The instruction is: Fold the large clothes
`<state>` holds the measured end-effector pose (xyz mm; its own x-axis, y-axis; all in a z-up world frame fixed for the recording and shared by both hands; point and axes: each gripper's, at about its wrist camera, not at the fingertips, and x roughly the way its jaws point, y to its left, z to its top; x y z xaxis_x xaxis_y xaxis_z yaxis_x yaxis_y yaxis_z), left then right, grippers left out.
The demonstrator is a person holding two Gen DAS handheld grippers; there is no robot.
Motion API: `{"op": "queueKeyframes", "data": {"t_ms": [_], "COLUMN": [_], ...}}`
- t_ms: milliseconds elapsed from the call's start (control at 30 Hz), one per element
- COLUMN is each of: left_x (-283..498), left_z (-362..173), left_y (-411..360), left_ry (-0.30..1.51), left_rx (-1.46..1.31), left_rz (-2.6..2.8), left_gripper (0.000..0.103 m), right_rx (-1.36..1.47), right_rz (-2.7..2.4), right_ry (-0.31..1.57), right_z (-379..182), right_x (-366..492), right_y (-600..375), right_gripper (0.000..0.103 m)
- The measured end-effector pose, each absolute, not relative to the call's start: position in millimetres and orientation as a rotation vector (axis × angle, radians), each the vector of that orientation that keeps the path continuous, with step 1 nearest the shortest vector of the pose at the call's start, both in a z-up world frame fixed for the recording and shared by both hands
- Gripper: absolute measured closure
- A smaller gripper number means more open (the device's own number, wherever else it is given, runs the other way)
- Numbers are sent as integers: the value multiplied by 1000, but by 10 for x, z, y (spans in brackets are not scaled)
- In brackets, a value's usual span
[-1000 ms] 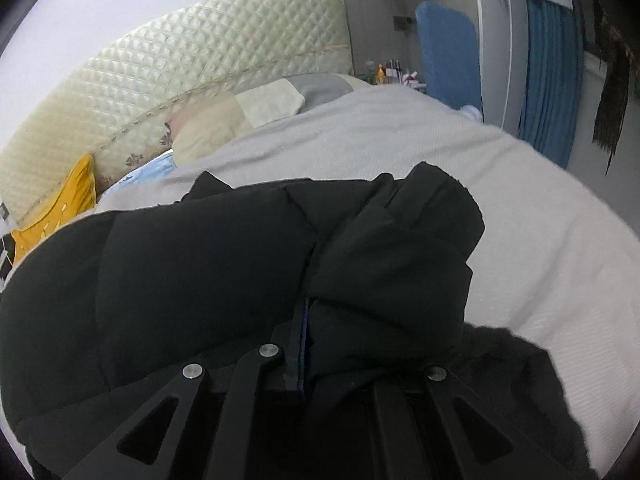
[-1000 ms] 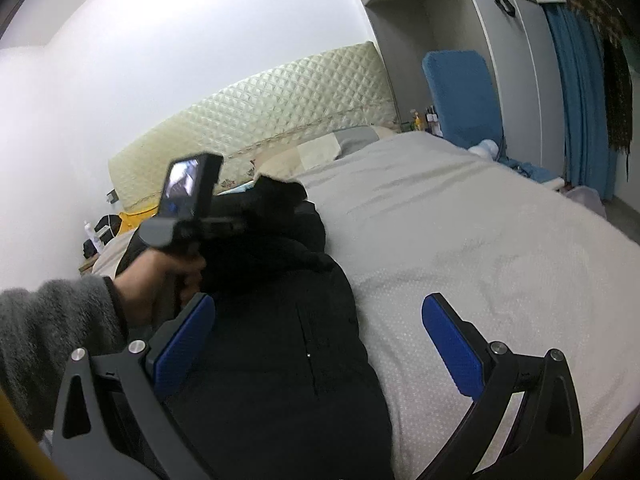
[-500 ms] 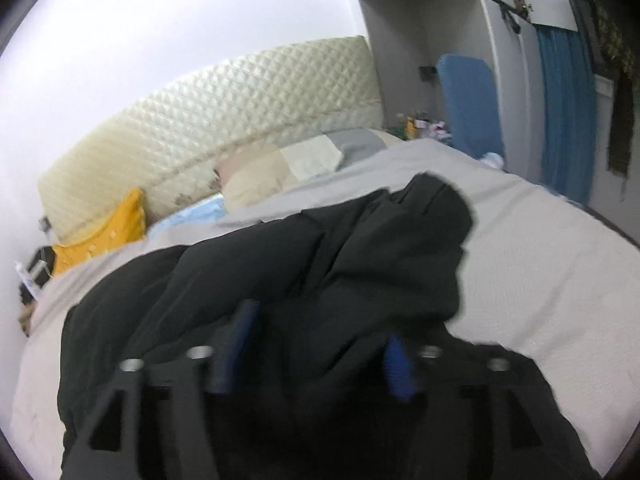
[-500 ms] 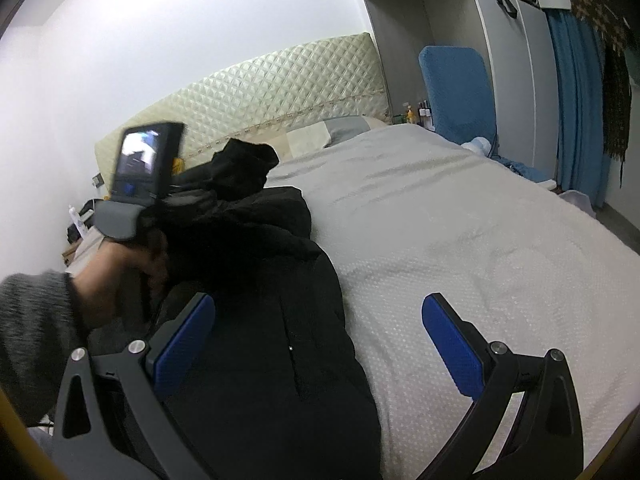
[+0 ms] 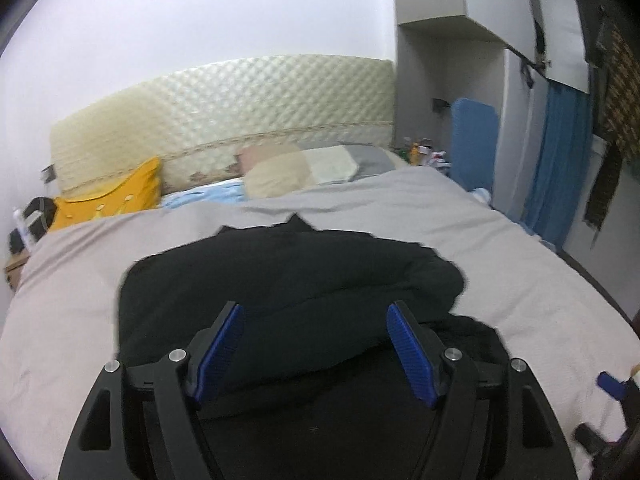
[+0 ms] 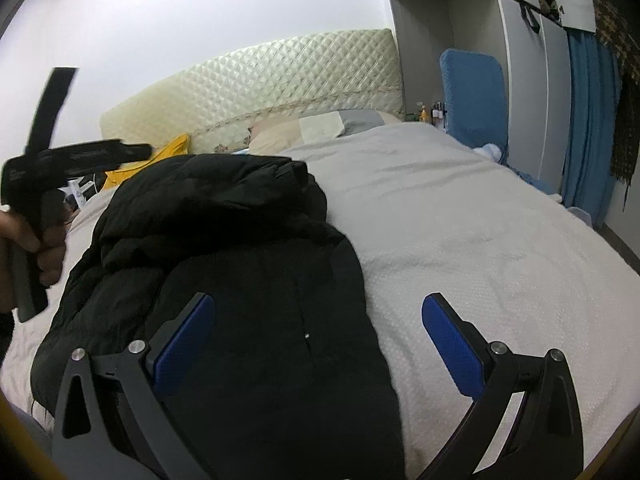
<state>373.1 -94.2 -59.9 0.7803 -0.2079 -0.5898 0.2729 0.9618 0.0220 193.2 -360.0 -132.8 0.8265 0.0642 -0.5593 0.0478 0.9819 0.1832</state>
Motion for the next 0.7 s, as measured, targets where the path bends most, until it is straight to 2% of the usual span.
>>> {"op": "queueKeyframes", "data": {"t_ms": [100,200,300,467,567,700], "left_x": [3787,3925,4131,4661,4949,5239], "left_z": [-566,-608,-732,-1041,-1256,-1455], "left_y": [-639,-414,-254,2,84,165], "left_ry": [623,610,623,683,696,689], "left_rx": [64,62,56,12,19,-15], "left_rz": [-239,-213,-188,-133,-92,-110], "left_gripper": [30,30,30,30,29,24], "right_rx": [206,43,-91,-83,-44,-29], "right_rz": [54,140,189,220,218,220], "right_ry": [560,531,512,527,583,662], "right_z": [-1203,-1041,-903,-864,-1026,-1374], "right_x": [1957,2243,2640,3414,3989,4550], "right_y": [-3490,-3202,-2855,-2528,-2441,-2341], "right_gripper": [0,0,0,3,9,21]}}
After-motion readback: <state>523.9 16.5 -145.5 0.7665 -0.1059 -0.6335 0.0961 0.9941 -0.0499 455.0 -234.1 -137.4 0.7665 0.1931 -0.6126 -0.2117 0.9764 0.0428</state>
